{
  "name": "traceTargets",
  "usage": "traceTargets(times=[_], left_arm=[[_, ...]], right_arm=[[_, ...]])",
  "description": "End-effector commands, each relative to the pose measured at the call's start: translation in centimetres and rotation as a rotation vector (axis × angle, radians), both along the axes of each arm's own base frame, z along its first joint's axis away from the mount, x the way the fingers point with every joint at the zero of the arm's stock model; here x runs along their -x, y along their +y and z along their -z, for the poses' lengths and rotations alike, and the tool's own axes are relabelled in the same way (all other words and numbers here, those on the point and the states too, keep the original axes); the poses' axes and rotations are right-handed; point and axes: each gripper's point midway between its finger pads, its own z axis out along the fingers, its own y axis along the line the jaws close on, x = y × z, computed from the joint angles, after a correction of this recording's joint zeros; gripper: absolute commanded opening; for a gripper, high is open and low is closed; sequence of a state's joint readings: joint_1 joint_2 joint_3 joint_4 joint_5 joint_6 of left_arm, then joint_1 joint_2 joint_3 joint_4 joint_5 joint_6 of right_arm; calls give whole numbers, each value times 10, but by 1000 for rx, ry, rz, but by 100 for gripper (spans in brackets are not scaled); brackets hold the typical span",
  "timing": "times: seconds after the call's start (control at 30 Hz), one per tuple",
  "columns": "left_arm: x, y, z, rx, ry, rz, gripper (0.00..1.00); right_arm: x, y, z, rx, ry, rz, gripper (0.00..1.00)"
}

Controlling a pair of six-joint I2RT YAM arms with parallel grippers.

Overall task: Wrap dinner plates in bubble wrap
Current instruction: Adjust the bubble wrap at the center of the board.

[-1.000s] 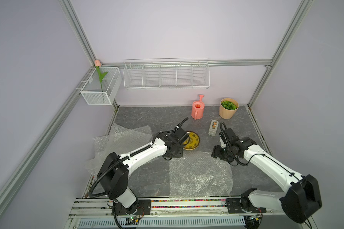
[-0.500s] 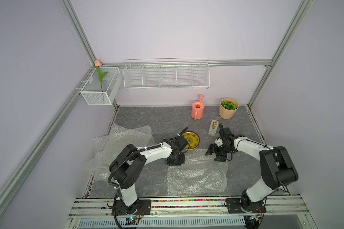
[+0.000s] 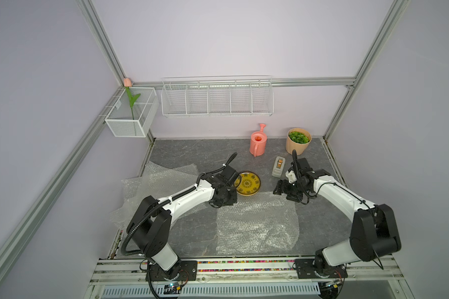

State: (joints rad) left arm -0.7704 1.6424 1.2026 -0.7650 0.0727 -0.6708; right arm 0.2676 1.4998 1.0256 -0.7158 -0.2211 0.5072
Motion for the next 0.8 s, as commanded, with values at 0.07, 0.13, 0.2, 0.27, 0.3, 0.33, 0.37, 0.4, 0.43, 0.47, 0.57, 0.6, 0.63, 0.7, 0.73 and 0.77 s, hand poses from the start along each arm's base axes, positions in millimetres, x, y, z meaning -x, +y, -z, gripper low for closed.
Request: traceTargets(times=[0.07,0.13,0.2,0.27,0.3,0.33,0.37,0.4,0.43,0.47,0.57,0.6,0.63,0.7,0.73,0.77], left_arm=[[-30,3,22,-132,-11,-3,14],[-37,13,34,-187,-4,-18,13],[-44,24,45,-224,3,-37,12],[-46,36,57,-258,22,-46,11],[-48,41,63,-270,32,-51,11],[-48,47,68,-283,44,-55,10],[-49,51,72,-294,50,-57,10],[-49,57,75,-311,53,-60,10],[-50,63,78,-334,53,-65,9],[-51,69,80,-356,53,-70,9],[-52,82,84,-405,51,-79,8],[-52,84,84,-410,49,-78,8],[-53,85,85,-414,50,-79,8],[-55,88,85,-420,52,-82,8],[-57,90,83,-428,47,-88,7],[-58,91,79,-432,38,-94,7]], right_arm=[[-4,-19,31,89,74,-20,76],[-4,-30,43,128,104,-6,76],[-4,-35,54,151,120,-2,76],[-9,-46,63,144,137,35,76],[-12,-46,66,135,136,37,76],[-15,-48,67,139,134,42,76],[-17,-53,67,166,131,48,76],[-19,-59,66,203,130,52,76],[-21,-65,62,237,123,54,75],[-22,-69,57,260,118,54,75],[-16,-71,38,268,108,50,75],[-11,-65,30,232,103,44,75],[-4,-56,22,175,99,36,75],[14,-37,11,51,112,21,76],[25,-29,7,-4,126,15,76],[35,-25,5,-38,134,14,76]])
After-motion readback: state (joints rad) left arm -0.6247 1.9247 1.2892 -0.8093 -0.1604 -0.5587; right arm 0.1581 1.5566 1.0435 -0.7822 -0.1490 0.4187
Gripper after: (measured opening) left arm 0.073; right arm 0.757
